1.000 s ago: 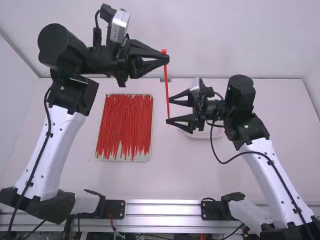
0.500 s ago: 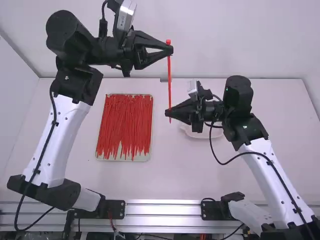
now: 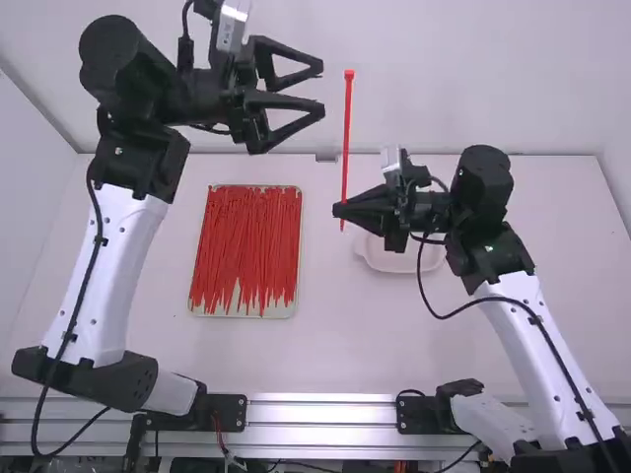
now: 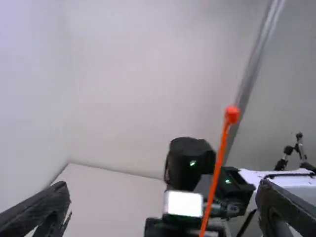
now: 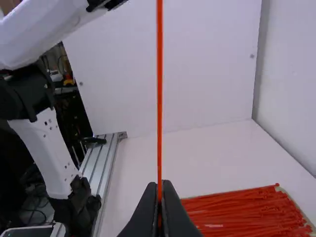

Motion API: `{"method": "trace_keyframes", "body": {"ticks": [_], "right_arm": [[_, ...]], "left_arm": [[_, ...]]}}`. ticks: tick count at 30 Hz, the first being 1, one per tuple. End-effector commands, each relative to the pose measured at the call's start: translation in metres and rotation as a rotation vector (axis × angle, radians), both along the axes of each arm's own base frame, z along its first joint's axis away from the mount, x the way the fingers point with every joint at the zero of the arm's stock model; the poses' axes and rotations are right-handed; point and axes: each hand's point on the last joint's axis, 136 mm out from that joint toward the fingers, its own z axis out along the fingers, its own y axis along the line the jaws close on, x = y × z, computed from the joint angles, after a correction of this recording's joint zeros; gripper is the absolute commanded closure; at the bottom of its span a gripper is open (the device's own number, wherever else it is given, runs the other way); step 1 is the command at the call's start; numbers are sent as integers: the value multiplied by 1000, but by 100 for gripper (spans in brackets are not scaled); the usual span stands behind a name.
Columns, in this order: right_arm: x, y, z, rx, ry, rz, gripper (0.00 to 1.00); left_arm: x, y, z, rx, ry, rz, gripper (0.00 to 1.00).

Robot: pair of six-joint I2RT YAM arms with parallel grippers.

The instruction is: Fasten the cable tie

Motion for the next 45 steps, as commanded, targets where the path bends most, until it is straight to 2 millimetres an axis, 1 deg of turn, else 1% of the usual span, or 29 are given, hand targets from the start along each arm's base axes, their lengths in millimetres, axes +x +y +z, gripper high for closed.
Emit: {"method": "trace_keyframes", "body": {"ticks": [1,2,3,4,6,7,13,16,17,20,21,23,25,26,28,31,33,35,38,40,42,45], "right_arm": [[4,-11,16,15,6,-44,100],[7,-14,17,15,4,-64,100],[17,-22,18,16,20,-118,100],[19,-24,18,17,25,-132,100],[29,-33,21,27,43,-183,100],[37,-41,24,37,53,-225,100],[59,-67,39,83,44,-351,100],[73,-84,50,119,30,-447,100],[74,-86,51,121,25,-457,100],[90,-102,55,134,31,-570,100],[93,-105,55,135,34,-588,100],[106,-113,55,126,50,-665,100],[112,-115,54,114,58,-699,100],[122,-119,52,91,70,-763,100],[132,-123,50,65,86,-824,100],[158,-136,41,-36,124,-1001,100],[167,-139,36,-83,145,-1069,100],[178,-145,24,-156,185,-1188,100],[187,-153,9,-247,207,-1341,100],[188,-155,1,-282,222,-1435,100],[185,-151,-6,-340,206,-1504,100],[178,-148,-11,-396,186,-1563,100]], "left_arm": [[8,11,2,10,-63,76,1],[11,12,-1,15,-54,90,1],[17,13,-6,25,-40,115,1],[18,14,-7,27,-37,120,1],[18,13,-10,35,-42,121,1],[19,11,-11,36,-43,118,1],[24,11,-9,28,-69,119,1],[37,13,-10,14,-39,174,1],[38,13,-10,14,-38,175,1],[41,15,-9,12,-36,191,1],[41,14,-9,11,-36,193,1],[40,13,-9,11,-37,191,1],[41,13,-9,10,-38,192,1],[42,15,-7,7,-47,201,1],[44,16,-7,5,-45,213,1],[45,16,-7,3,-45,221,1],[46,18,-7,3,-45,226,1],[54,20,-7,-2,-29,271,1],[61,22,-7,-9,-17,316,1],[65,24,-7,-14,-15,343,1],[71,27,-6,-21,-12,380,1],[77,30,-5,-36,12,417,1]]}}
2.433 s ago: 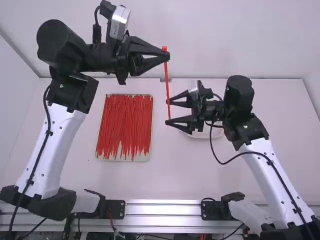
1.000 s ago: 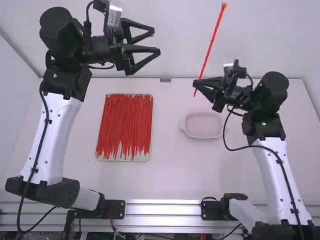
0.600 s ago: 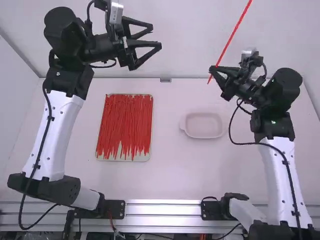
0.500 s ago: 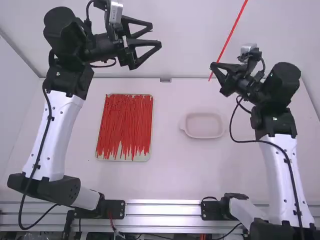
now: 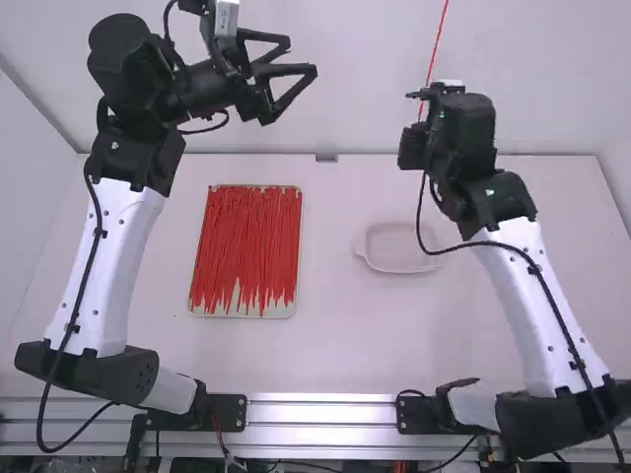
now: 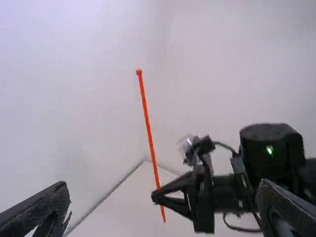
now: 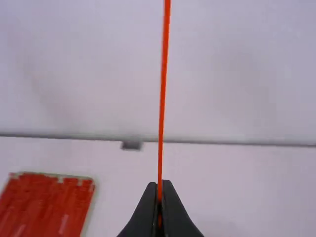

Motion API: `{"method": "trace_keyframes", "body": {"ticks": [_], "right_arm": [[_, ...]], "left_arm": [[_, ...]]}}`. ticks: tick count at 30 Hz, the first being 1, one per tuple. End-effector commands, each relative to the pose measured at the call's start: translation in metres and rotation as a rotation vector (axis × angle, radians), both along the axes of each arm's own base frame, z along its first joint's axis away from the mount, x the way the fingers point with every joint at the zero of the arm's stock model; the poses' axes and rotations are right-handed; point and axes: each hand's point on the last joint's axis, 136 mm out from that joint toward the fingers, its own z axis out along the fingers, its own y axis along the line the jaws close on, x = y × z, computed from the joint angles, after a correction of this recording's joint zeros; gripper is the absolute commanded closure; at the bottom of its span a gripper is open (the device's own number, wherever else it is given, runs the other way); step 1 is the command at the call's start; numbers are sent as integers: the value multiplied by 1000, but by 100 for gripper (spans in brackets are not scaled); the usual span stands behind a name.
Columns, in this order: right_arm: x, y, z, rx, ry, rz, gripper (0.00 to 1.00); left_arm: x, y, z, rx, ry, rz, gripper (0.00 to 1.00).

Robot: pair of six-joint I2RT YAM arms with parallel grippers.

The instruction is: Fasten the cable tie

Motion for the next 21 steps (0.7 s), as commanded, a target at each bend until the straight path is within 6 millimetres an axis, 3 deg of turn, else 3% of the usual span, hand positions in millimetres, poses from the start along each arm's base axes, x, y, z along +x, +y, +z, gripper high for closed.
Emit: {"method": "trace_keyframes", "body": {"ticks": [1,9,13,21], "right_arm": [[-7,-27,19,-104,-60,-235,100],[-43,-21,23,-304,-88,-409,100],[-65,-21,29,-321,-136,-530,100],[-88,-6,30,-299,-182,-568,100]], "left_arm": [[7,6,9,-27,-3,68,1],[6,4,11,-50,27,63,1],[3,0,15,-93,72,41,1],[1,-18,16,-115,94,49,1]]}}
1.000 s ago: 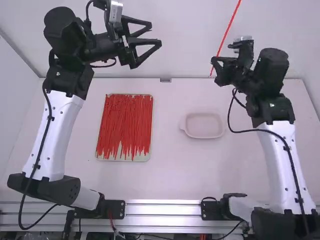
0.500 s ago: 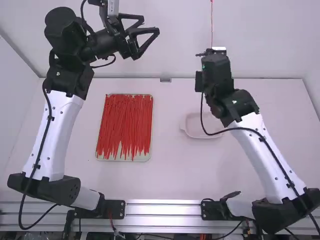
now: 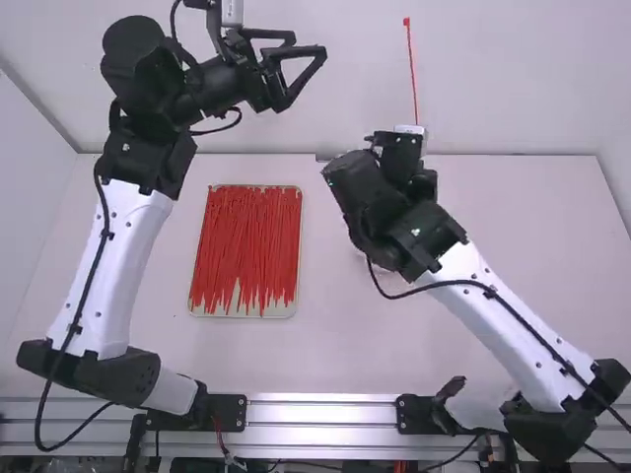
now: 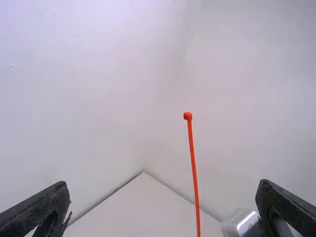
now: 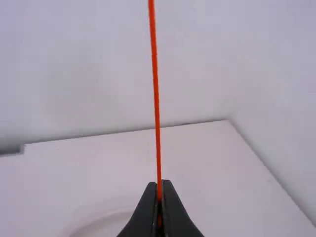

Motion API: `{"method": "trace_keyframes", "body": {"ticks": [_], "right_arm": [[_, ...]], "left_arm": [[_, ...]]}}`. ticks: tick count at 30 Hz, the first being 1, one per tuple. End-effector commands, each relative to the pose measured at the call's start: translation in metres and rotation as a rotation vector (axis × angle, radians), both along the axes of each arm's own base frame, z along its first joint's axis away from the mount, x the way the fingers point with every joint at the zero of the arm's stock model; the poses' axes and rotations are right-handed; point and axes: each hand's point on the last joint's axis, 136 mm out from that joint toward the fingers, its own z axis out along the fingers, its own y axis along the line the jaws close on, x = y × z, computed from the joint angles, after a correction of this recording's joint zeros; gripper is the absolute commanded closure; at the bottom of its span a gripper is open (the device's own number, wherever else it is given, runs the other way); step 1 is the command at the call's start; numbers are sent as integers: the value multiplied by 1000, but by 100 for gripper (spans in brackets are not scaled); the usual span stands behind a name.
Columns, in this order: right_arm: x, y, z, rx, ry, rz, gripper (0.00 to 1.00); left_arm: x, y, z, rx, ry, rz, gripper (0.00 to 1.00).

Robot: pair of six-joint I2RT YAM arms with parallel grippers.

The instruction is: Fasten the cable tie

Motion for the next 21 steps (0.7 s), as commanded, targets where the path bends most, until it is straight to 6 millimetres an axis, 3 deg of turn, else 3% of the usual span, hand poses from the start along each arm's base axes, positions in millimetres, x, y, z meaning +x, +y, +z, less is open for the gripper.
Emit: {"method": "trace_keyframes", "body": {"ticks": [1,9,21], "right_arm": [[-7,-3,21,42,-103,-58,100],[-17,20,19,37,-90,16,100],[-31,51,15,46,-71,120,100]], "left_arm": [[-9,-12,8,-15,-10,-17,1],[-9,-29,6,-29,17,14,2],[-15,-37,6,-28,16,-9,46]]}}
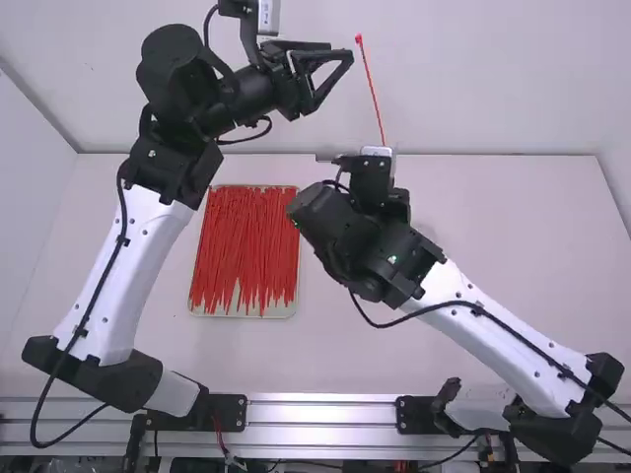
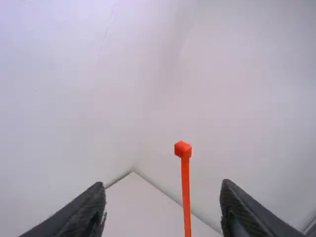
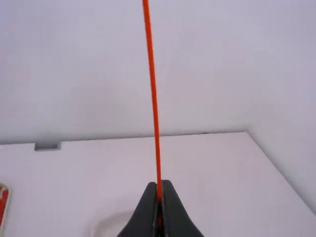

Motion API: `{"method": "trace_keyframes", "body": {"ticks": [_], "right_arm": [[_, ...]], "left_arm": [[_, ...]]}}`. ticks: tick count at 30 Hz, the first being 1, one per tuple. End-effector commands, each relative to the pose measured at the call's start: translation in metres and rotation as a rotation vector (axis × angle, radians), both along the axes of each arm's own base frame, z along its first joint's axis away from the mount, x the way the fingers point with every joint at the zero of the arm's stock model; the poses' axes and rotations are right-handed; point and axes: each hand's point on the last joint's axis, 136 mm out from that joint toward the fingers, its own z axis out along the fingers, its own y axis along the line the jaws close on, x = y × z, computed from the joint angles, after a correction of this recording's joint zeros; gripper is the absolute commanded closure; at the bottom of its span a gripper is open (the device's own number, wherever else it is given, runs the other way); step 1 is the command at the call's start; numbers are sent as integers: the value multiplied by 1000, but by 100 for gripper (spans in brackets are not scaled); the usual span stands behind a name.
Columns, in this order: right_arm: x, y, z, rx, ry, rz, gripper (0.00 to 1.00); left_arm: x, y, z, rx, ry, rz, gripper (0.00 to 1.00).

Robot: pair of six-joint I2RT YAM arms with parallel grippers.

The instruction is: Fasten the cable tie

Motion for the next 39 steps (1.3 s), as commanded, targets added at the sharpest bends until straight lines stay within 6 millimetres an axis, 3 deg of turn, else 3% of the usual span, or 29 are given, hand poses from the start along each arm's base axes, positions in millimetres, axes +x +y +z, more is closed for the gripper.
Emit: {"method": "trace_keyframes", "body": {"ticks": [1,3,14,30,39], "right_arm": [[-2,2,12,43,-29,0,100],[-3,5,12,42,-28,11,100],[-3,9,8,55,-10,31,100],[-1,15,9,72,-7,55,100],[-1,15,9,73,-6,57,100]], "left_arm": [[-7,-5,7,-3,-23,-11,49],[-5,-6,4,-6,-16,-7,55],[1,-13,-5,-35,-19,-18,62],[-2,-19,-5,-35,-25,-31,63],[-2,-17,-3,-40,-30,-29,71]]}}
